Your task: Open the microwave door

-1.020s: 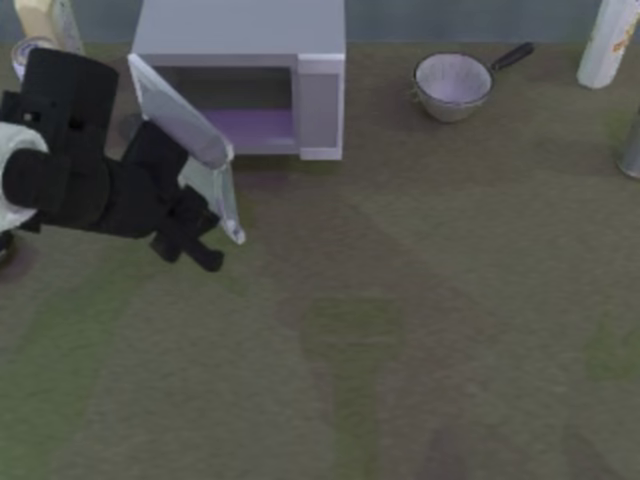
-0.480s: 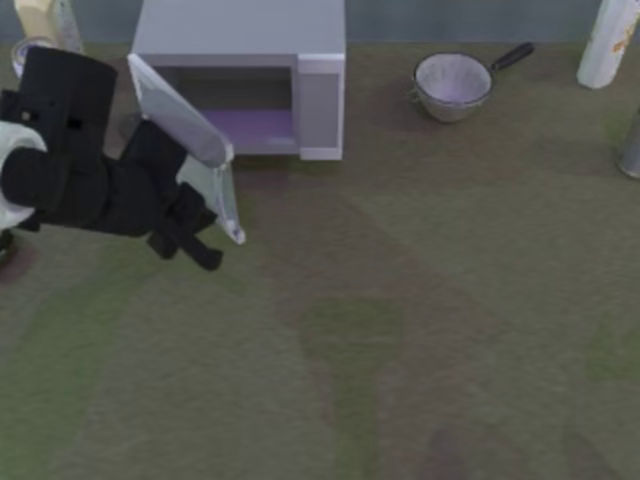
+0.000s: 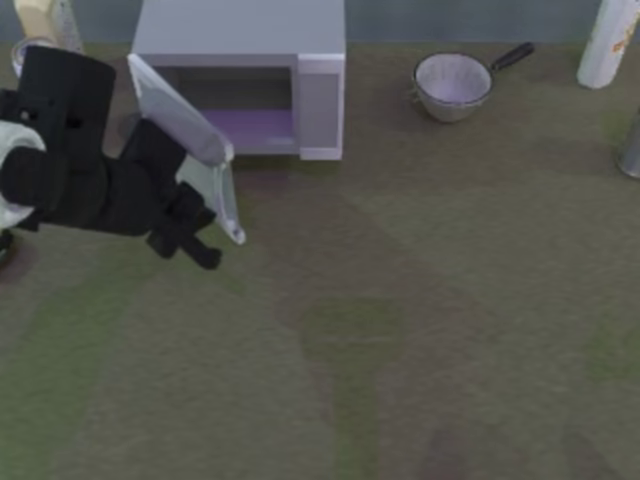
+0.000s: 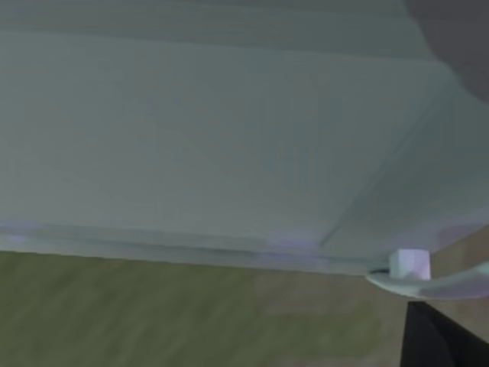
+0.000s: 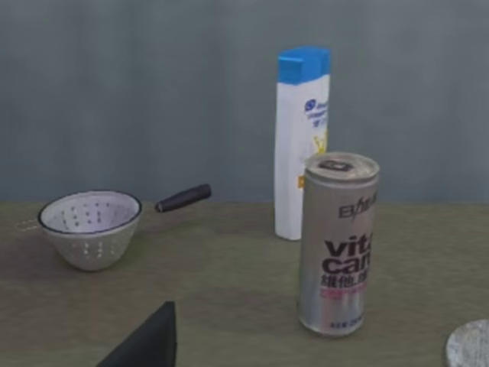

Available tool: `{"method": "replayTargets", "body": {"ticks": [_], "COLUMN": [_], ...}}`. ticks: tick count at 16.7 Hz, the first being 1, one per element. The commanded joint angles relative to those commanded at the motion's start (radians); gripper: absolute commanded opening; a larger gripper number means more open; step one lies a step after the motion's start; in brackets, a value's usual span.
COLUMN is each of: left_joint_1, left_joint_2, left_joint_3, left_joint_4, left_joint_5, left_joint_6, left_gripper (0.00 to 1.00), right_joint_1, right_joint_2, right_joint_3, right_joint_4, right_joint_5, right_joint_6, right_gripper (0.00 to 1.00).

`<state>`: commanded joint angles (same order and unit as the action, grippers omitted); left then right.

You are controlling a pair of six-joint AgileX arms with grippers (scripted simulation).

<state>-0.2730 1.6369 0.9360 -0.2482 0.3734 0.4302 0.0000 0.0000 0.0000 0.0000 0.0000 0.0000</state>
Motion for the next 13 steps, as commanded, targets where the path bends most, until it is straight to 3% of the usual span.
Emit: {"method": "replayTargets", "body": {"ticks": [13], "left_joint_1": [0.012], "left_joint_2": [-0.001], "left_joint_3": [0.0], "left_joint_4": [-0.012], "left_joint_5": [0.018], "left_joint_6": [0.028], "left_gripper": [0.0], "right_joint_1": [0.0], "right_joint_2": [0.0], "right_joint_3": [0.0], "right_joint_4": [0.0], "right_joint_5": [0.0], "right_joint_6": [0.0], "right_gripper": [1.0]}}
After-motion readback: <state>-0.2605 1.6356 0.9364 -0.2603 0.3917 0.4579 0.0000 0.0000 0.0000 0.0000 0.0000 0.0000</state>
